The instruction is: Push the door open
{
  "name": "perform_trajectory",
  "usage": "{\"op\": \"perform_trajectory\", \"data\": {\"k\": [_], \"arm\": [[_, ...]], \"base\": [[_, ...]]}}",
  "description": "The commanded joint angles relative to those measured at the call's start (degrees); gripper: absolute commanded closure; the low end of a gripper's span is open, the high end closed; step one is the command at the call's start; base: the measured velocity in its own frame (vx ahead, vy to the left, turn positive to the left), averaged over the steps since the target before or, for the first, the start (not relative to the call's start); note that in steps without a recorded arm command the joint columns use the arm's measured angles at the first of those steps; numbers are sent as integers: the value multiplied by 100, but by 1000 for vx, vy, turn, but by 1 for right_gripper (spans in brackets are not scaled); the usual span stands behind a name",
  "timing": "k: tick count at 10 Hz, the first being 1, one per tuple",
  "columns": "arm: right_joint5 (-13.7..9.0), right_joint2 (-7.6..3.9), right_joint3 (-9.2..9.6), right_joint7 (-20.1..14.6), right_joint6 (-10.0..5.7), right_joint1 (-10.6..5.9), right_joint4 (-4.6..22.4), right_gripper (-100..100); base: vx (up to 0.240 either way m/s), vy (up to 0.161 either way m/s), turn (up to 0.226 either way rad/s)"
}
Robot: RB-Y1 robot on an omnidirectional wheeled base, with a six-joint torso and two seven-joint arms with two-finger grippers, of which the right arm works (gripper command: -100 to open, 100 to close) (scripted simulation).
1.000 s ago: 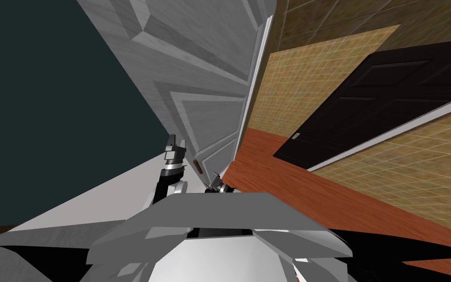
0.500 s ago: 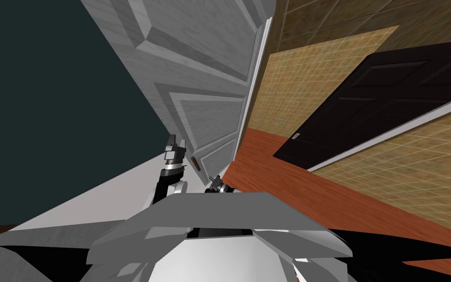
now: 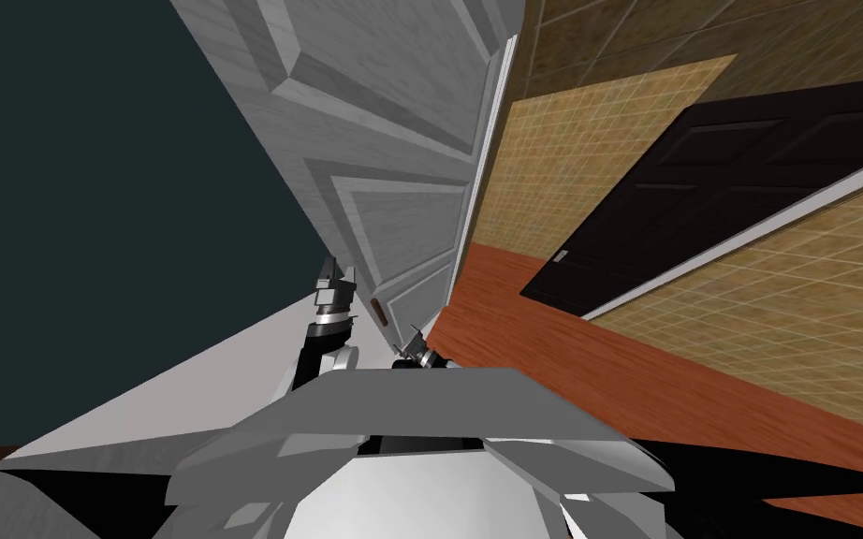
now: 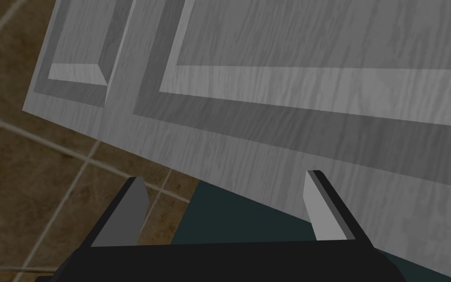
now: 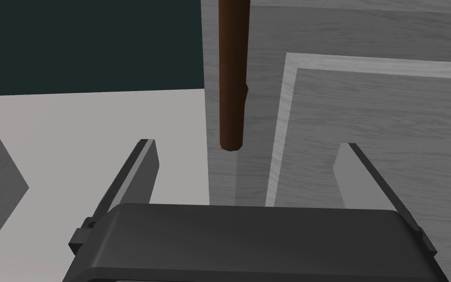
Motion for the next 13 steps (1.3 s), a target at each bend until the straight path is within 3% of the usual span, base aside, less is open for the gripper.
{"op": "perform_trajectory", "data": {"k": [1,3,4,5,10,13], "arm": [[-77,132,-198,155,89,73,-18,-100],[-156,265,-415,309,145,138,32,-100],[-166,283,-444,330,152,146,38,-100],[-144,166,-435,308,159,124,35,-100],[-164,287,-552,420,271,53,106,-100],[-175,422,-618,483,340,12,143,-100]], "base": [[-72,170,-94],[-57,163,-98],[-50,102,-35],[-19,41,-7],[127,132,28],[133,137,34]]}}
